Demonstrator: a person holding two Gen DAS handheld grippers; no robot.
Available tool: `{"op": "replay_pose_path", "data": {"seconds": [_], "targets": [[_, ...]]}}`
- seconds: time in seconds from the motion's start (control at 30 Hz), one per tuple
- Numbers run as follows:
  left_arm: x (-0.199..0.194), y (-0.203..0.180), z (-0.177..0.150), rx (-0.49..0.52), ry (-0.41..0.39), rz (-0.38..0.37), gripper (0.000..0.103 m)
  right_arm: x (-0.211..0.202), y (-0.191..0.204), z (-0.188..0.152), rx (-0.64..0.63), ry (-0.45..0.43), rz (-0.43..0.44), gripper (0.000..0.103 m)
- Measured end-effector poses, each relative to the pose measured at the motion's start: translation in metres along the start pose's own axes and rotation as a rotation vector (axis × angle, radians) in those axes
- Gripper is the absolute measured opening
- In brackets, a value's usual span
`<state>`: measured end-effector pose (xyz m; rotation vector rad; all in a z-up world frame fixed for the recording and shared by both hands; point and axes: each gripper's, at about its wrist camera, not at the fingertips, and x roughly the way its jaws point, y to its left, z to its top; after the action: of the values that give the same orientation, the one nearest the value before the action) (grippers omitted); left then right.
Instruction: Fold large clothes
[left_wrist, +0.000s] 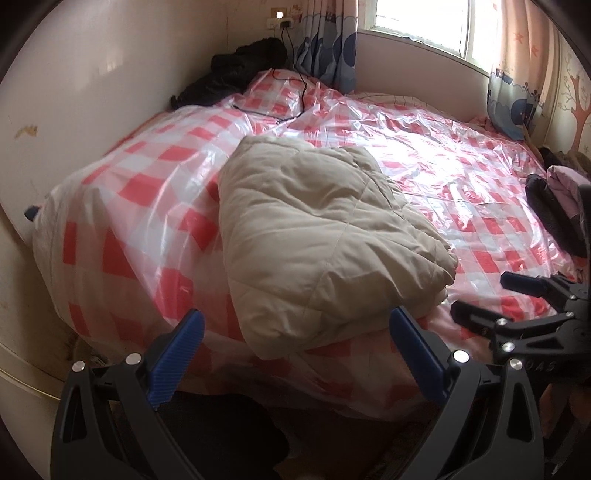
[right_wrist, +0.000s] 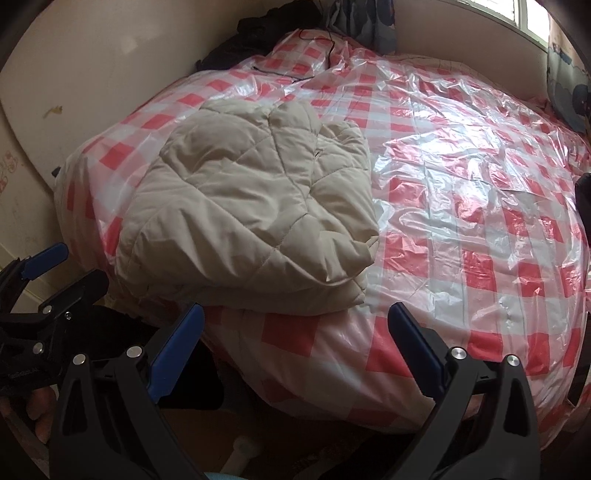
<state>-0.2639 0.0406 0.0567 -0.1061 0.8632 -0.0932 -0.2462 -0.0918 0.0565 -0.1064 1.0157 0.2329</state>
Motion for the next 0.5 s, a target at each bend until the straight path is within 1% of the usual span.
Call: {"op": "replay_pose_path", "data": {"seconds": [0.03, 0.1, 0.37, 0.5], "targets": [[0.003, 0.002, 0.0, -0.011, 0.013, -0.005, 0.096, 0.002, 0.001, 0.001, -0.002, 0.01, 0.003, 0.096], [0.008, 0.004, -0.001, -0.026, 0.034, 0.023, 0.096, 0.005, 0.004, 0.001, -0.008, 0.023, 0.008, 0.096], [0.012, 0.012, -0.002, -0.039, 0.05, 0.033, 0.096, 0.014, 0.011, 0.001, -0.028, 0.063, 0.007, 0.096], [0.016, 0.017, -0.002, -0.051, 0.068, 0.035, 0.096, 0.016, 0.012, 0.002, -0.024, 0.076, 0.025, 0.096]]}}
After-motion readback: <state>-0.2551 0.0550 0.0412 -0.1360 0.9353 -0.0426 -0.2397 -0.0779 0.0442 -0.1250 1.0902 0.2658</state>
